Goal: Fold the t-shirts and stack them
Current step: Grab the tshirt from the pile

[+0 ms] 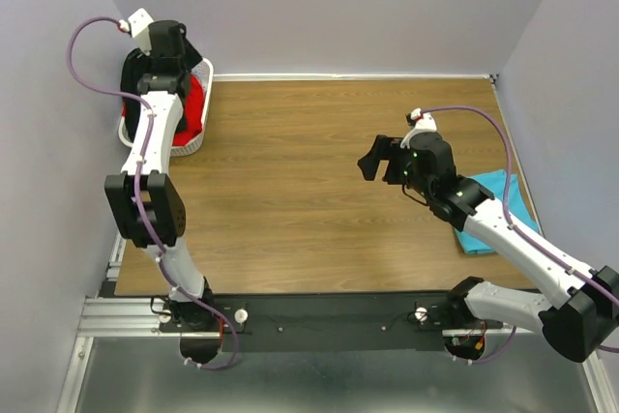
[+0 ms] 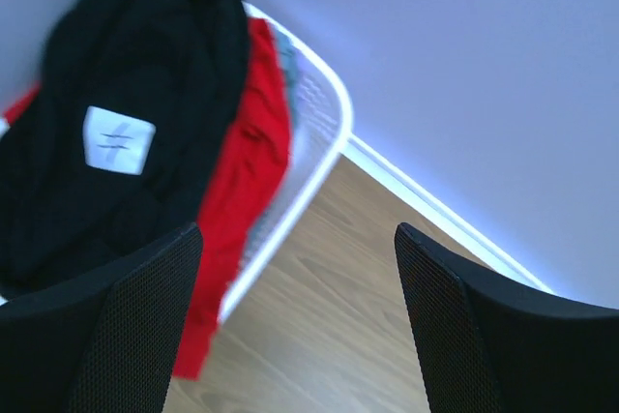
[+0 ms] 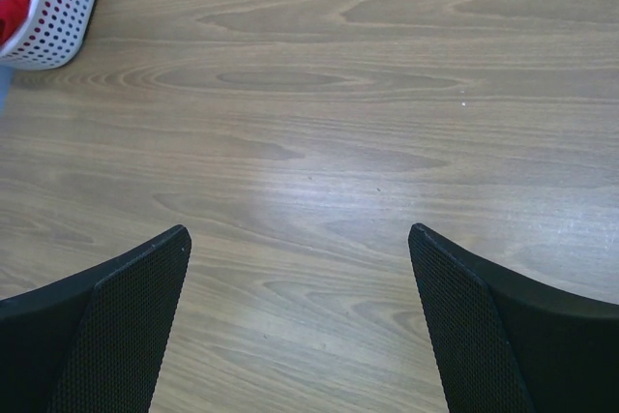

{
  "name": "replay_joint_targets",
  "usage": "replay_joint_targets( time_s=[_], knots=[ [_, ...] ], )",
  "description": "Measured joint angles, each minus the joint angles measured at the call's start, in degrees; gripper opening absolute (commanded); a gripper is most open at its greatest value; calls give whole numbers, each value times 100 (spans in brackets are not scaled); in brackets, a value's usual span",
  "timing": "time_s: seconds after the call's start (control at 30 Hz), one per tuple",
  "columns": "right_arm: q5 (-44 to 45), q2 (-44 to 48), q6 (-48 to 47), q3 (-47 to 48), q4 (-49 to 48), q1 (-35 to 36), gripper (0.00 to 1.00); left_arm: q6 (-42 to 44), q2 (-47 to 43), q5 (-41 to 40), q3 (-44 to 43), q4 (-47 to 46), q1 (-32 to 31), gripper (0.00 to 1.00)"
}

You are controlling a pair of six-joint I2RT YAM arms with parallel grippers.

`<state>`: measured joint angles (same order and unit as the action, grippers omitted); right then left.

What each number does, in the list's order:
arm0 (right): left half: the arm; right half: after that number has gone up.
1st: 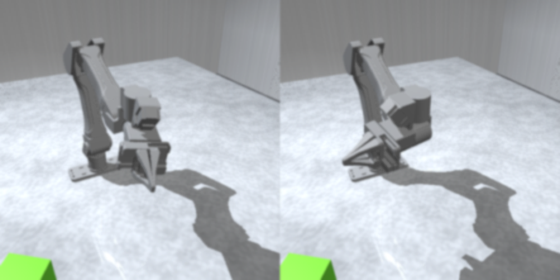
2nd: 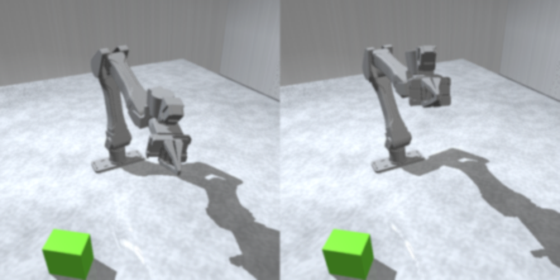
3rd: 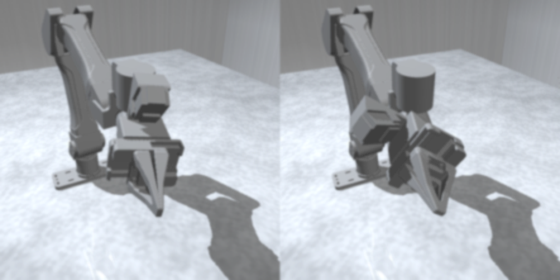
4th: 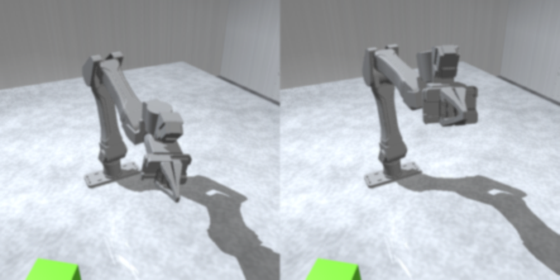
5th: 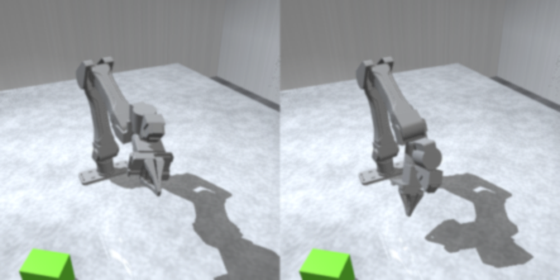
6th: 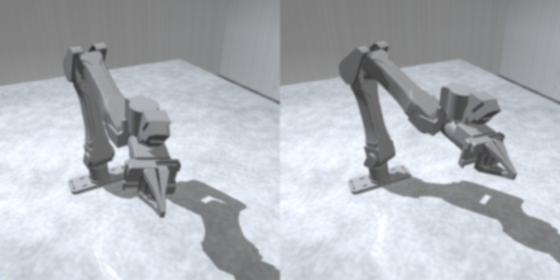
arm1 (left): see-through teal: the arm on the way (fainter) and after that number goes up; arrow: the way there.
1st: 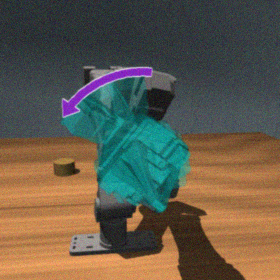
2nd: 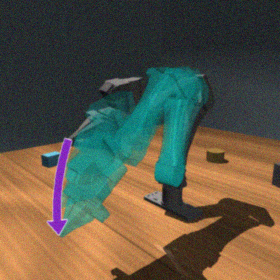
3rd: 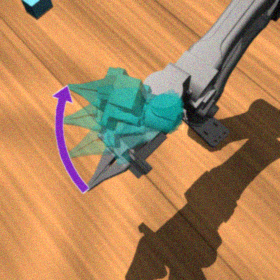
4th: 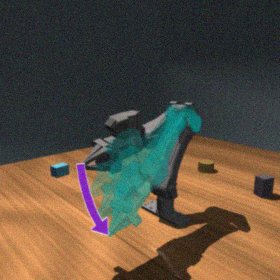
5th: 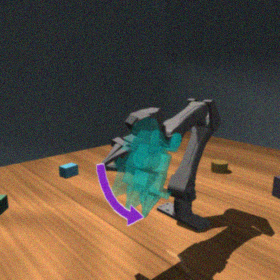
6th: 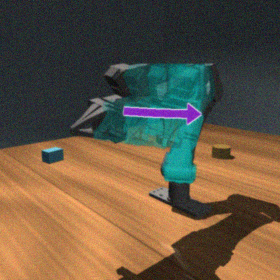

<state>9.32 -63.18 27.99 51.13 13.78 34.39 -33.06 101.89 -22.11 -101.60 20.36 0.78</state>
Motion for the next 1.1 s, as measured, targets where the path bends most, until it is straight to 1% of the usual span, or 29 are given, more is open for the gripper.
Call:
replay_joint_targets(
  time_s=[0.17, 0.2, 0.27, 0.4, 0.47, 0.67, 0.93, 1.07, 1.1],
  knots=[
    [-63, 0, -2, 0, 4, 0, 100, 26, 901, -153, -551, 219, 649, 82],
    [-83, 0, -2, 0, 7, 0, 100, 44, 1078, -179, -647, 271, 765, 81],
    [-105, 0, -4, 0, 4, 0, 100, 81, 1386, -221, -754, 339, 966, 78],
    [-109, 0, 0, -9, 4, 0, 100, 151, 1720, -227, -772, 468, 1235, 75],
    [-111, 0, 0, -33, 4, 0, 100, 186, 1838, -225, -789, 509, 1300, 72],
    [-131, -7, 0, -101, 7, 0, 100, 289, 2059, -109, -789, 531, 1331, 70],
    [-181, -24, 2, -166, 7, 0, 100, 245, 2295, 166, -612, 450, 1325, 59],
    [-214, -24, 2, -203, 7, 0, 100, 164, 2297, 295, -479, 343, 1325, 37],
    [-216, -24, 4, -205, 7, 0, 100, 153, 2297, 334, -474, 319, 1325, 23]
  ],
)
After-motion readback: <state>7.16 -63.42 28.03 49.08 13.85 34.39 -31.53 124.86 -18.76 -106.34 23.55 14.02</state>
